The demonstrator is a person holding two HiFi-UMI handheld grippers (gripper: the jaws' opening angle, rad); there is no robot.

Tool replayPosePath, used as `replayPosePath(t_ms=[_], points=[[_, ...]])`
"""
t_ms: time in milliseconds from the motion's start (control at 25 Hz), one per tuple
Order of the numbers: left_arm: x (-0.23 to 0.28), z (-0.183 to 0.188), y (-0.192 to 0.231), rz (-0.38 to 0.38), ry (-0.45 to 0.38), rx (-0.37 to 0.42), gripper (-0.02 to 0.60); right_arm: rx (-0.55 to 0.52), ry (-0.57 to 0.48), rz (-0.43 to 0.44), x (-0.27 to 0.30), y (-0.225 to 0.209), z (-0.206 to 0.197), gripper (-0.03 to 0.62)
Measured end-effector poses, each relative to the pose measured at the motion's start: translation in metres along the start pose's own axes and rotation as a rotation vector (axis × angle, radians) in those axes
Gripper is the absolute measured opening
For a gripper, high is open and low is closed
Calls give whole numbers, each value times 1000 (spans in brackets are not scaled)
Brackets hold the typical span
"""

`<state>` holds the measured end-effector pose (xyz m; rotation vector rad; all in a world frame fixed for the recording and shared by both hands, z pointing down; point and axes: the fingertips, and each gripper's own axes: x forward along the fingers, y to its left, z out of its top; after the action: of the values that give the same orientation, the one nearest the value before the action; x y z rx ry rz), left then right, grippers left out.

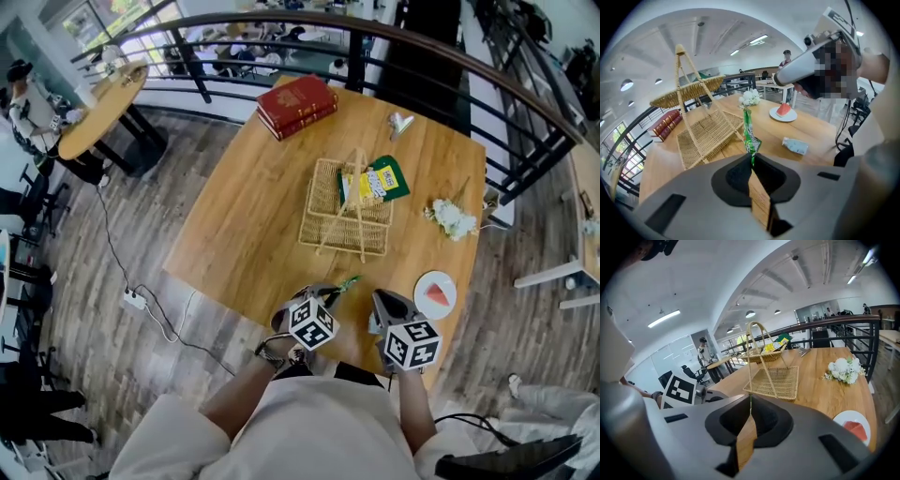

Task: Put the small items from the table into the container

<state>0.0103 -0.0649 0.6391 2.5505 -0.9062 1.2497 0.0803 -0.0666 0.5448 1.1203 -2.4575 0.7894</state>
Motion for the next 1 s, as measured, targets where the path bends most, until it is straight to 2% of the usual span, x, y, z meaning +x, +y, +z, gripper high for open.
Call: replayPosePath(t_ms=[240,720,1000], points=[[-35,11,25,86,-67,-38,28,-59,-33,26,3,20,26,20],[-110,40,71,218,-243,-177,28,-154,-127,88,6,61,86,20],[-154,65,92,283,-355,-199,28,-222,-184,132,10,87,121,20]])
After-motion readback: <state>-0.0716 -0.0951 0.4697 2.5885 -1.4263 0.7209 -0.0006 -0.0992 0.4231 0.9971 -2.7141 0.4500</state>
